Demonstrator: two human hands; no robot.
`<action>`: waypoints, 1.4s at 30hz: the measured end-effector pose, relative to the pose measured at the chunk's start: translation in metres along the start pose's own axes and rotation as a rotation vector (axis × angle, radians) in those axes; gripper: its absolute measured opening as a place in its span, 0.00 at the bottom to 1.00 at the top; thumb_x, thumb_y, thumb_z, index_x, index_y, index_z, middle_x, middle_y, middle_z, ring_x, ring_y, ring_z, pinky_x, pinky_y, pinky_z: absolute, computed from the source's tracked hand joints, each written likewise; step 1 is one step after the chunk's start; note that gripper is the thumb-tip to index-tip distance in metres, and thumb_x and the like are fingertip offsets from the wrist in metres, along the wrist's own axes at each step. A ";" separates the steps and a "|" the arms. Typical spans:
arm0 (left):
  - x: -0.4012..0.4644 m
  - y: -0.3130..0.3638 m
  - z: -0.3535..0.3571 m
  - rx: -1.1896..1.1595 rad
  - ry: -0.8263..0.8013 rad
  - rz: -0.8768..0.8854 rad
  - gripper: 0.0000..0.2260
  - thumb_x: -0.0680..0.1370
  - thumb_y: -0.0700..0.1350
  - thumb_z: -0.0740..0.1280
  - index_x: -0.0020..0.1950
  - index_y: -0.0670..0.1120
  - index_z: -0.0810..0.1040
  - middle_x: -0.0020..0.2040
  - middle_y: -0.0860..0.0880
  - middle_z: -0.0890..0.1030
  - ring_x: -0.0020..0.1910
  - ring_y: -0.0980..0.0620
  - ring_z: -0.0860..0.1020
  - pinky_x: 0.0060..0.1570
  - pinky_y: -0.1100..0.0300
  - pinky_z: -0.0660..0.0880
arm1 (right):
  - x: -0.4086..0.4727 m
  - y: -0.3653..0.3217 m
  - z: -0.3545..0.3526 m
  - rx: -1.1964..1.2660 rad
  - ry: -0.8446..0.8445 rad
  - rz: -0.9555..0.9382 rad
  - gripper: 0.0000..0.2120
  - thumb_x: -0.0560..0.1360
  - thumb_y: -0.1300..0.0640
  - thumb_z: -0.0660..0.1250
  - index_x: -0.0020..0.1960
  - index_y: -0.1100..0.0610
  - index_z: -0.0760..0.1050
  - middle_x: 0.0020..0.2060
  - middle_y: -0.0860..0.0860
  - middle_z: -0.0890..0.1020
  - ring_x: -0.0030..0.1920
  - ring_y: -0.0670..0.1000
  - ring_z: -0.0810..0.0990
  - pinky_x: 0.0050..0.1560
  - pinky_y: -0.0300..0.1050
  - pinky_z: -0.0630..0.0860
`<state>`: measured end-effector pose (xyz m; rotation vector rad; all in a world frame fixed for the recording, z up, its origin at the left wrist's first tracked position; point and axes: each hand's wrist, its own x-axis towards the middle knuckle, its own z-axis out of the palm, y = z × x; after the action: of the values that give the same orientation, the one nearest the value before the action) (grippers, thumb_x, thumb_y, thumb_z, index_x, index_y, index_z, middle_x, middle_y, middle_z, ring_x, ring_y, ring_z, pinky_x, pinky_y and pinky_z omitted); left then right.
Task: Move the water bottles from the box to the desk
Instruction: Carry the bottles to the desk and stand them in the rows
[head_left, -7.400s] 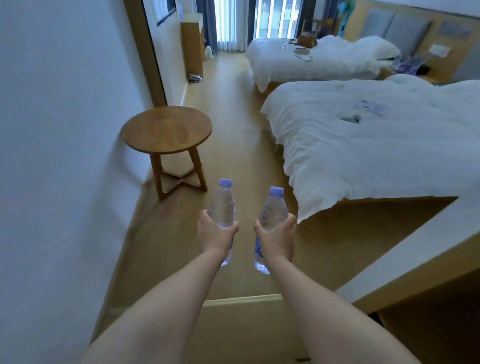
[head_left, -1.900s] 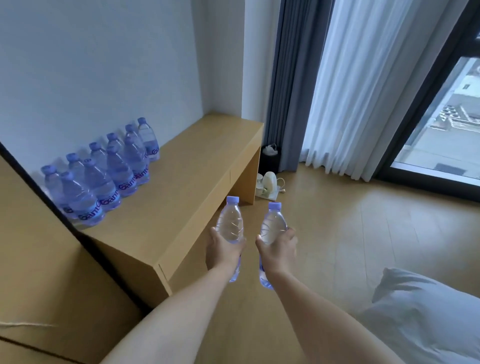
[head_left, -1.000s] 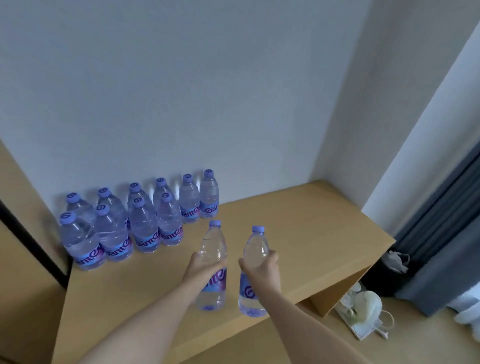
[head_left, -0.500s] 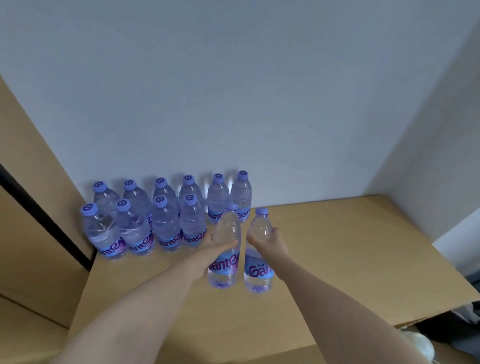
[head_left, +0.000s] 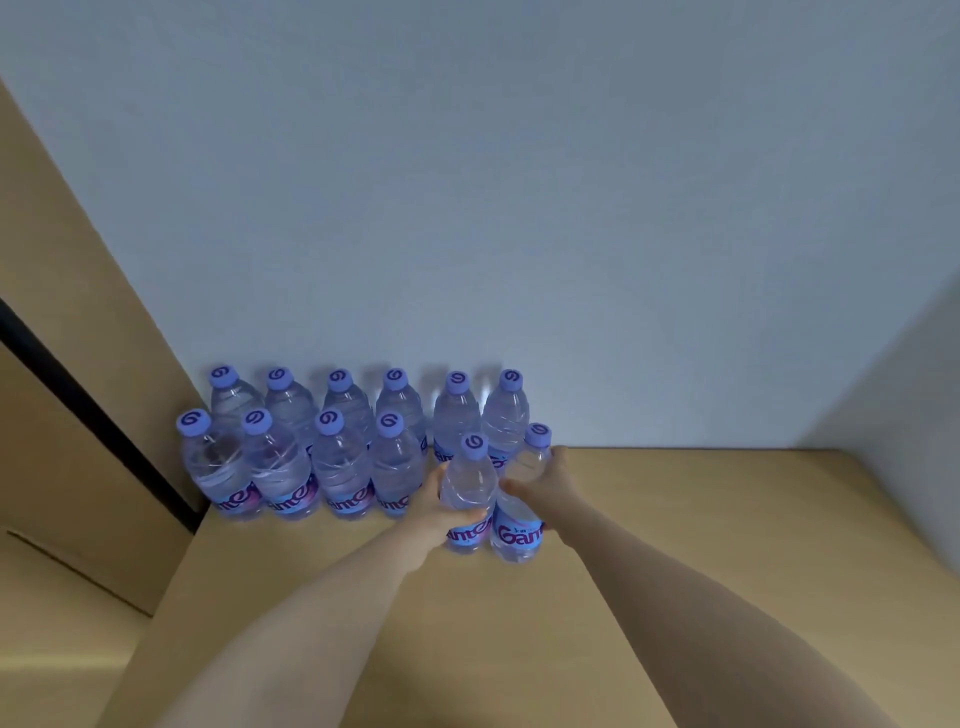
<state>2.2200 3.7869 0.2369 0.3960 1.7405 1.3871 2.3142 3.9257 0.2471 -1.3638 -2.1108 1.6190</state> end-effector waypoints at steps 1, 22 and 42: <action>0.003 0.000 0.002 -0.006 0.022 0.019 0.31 0.72 0.34 0.73 0.71 0.49 0.65 0.66 0.48 0.75 0.65 0.48 0.73 0.65 0.47 0.70 | 0.003 -0.001 0.000 0.003 0.001 -0.014 0.27 0.69 0.53 0.75 0.58 0.54 0.61 0.50 0.51 0.73 0.51 0.54 0.77 0.51 0.51 0.76; 0.025 -0.019 0.018 0.046 0.427 0.124 0.15 0.73 0.37 0.71 0.59 0.44 0.78 0.54 0.46 0.83 0.54 0.50 0.80 0.55 0.56 0.75 | 0.023 0.015 0.011 0.048 -0.005 -0.060 0.28 0.66 0.52 0.76 0.56 0.53 0.62 0.57 0.52 0.68 0.52 0.50 0.74 0.45 0.43 0.70; 0.033 -0.013 0.011 0.003 0.397 -0.142 0.04 0.77 0.40 0.68 0.49 0.43 0.74 0.44 0.47 0.74 0.48 0.47 0.72 0.51 0.54 0.70 | 0.021 0.007 0.025 0.067 0.021 0.045 0.35 0.69 0.54 0.75 0.68 0.61 0.61 0.62 0.54 0.66 0.53 0.53 0.72 0.49 0.47 0.71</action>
<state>2.2125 3.8131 0.2114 -0.0080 2.0436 1.4277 2.2909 3.9236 0.2233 -1.4103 -2.0099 1.6682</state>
